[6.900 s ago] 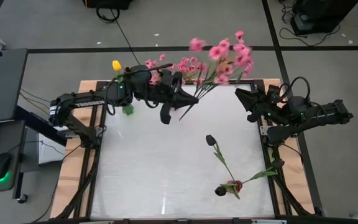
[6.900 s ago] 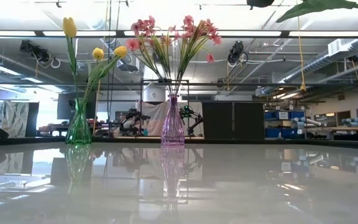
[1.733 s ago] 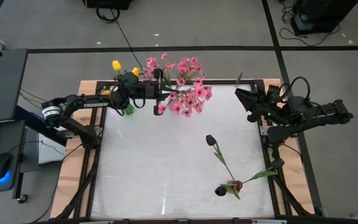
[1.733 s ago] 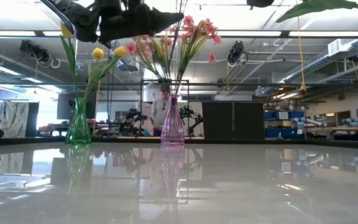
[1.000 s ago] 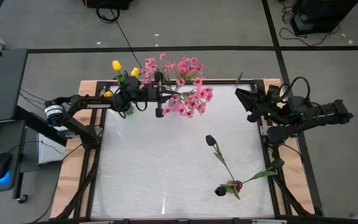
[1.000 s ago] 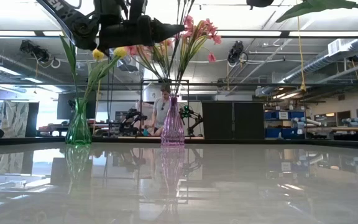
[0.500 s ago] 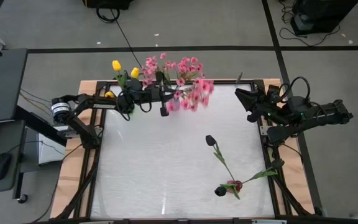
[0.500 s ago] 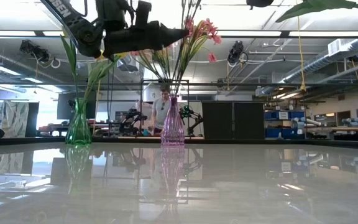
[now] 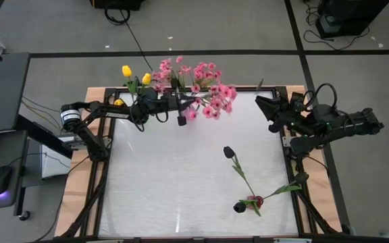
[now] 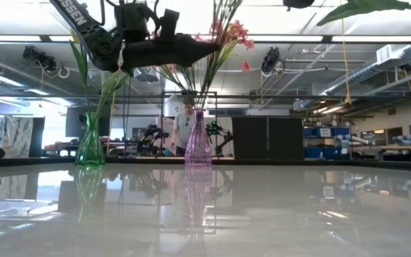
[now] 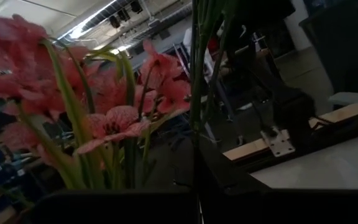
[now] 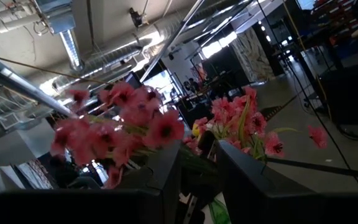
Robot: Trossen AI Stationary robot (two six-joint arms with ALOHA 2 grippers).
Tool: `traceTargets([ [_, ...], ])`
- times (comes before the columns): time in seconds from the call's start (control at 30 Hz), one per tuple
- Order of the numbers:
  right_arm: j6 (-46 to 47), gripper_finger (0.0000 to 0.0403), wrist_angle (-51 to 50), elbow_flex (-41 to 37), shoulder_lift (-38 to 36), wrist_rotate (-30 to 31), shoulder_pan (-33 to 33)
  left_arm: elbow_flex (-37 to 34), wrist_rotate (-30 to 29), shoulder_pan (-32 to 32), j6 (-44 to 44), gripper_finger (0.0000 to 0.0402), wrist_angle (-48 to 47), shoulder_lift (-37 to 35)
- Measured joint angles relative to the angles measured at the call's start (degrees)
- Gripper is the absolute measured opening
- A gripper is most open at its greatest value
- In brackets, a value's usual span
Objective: Sort flowers into vase by color
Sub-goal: Put the pink flowers into the purple vase
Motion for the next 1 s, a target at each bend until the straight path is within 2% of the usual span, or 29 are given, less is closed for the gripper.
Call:
traceTargets([
  [0.2,0.01,0.0114,0.02,0.01,0.00,0.00,0.00,0.00,-0.92,0.09,0.80,0.0005,0.38,-0.02],
  [0.43,0.01,0.0114,0.00,0.00,0.00,0.00,-0.02,0.00,-0.92,0.73,-2.69,0.0005,1.84,-0.01],
  [0.77,0.00,0.0114,0.00,0.01,0.00,0.00,-0.02,0.00,-1.07,0.90,-4.11,0.0005,8.08,4.65],
  [1.0,0.02,0.0114,0.00,0.01,0.00,0.00,0.00,0.00,-2.17,1.11,-3.67,0.0005,6.95,4.79],
])
